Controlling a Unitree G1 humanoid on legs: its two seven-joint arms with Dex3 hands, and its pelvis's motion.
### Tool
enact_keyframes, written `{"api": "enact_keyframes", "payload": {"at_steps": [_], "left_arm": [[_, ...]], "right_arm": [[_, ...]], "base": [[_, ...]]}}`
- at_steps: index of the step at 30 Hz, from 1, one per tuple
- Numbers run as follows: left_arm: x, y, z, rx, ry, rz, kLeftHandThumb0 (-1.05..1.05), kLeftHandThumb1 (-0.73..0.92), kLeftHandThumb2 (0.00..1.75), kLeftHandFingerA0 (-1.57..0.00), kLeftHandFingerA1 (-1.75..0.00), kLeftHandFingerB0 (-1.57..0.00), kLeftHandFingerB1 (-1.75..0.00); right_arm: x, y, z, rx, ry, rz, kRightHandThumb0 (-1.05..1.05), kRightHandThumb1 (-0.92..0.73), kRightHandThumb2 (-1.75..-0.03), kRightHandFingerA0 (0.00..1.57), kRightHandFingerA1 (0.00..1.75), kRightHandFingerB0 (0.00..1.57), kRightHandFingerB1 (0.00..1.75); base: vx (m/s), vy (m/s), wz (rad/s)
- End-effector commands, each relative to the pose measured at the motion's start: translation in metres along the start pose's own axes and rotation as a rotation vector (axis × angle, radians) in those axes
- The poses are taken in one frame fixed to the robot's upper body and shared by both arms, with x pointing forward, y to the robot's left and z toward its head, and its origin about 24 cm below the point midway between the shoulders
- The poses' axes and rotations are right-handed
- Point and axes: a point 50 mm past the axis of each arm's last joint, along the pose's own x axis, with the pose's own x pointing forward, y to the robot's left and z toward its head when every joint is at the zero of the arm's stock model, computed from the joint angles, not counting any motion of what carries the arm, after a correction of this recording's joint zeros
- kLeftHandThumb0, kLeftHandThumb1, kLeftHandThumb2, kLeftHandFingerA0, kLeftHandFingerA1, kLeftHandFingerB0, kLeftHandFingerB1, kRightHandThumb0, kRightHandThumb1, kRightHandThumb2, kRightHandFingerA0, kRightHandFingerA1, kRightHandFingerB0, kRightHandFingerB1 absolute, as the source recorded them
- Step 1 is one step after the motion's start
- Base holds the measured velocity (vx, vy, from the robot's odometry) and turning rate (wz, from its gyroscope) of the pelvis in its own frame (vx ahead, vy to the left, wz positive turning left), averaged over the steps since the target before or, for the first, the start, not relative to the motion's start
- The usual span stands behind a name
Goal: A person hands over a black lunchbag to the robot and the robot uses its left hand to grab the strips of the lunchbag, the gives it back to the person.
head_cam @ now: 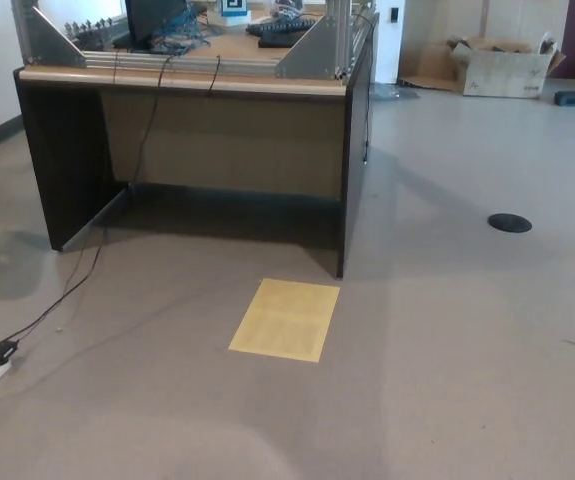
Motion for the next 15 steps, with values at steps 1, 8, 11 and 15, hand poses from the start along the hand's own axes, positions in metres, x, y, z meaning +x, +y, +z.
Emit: {"api": "enact_keyframes", "payload": {"at_steps": [1,8,11,15], "left_arm": [[-0.001,0.026,0.023,0.066,-0.257,0.098,-0.61,0.56,0.57,-0.2,-0.32,-0.15,-0.29],[-0.004,0.022,0.016,0.058,-0.231,0.062,-0.34,0.32,0.9,0.0,-0.48,0.0,-0.48],[-0.004,0.023,0.016,0.061,-0.235,0.066,-0.35,0.32,0.9,0.0,-0.49,0.0,-0.48],[-0.007,0.024,0.012,0.066,-0.233,0.054,-0.35,0.32,0.9,0.0,-0.49,0.0,-0.48]], "right_arm": [[-0.001,-0.024,0.017,-0.015,-0.204,-0.104,-0.77,-0.84,-0.68,0.38,0.44,0.31,0.37],[-0.006,-0.022,0.007,-0.006,-0.196,-0.103,-0.78,-0.71,-1.09,0.33,0.56,0.17,0.46],[-0.006,-0.022,0.009,-0.006,-0.211,-0.107,-0.74,-0.87,-0.66,0.36,0.43,0.3,0.36],[-0.008,-0.019,0.005,-0.015,-0.208,-0.097,-0.76,-0.87,-0.67,0.29,0.4,0.25,0.35]], "base": [[0.0,0.0,0.0],[0.0,0.0,0.0],[0.0,0.0,0.0],[0.0,0.0,0.0]]}}
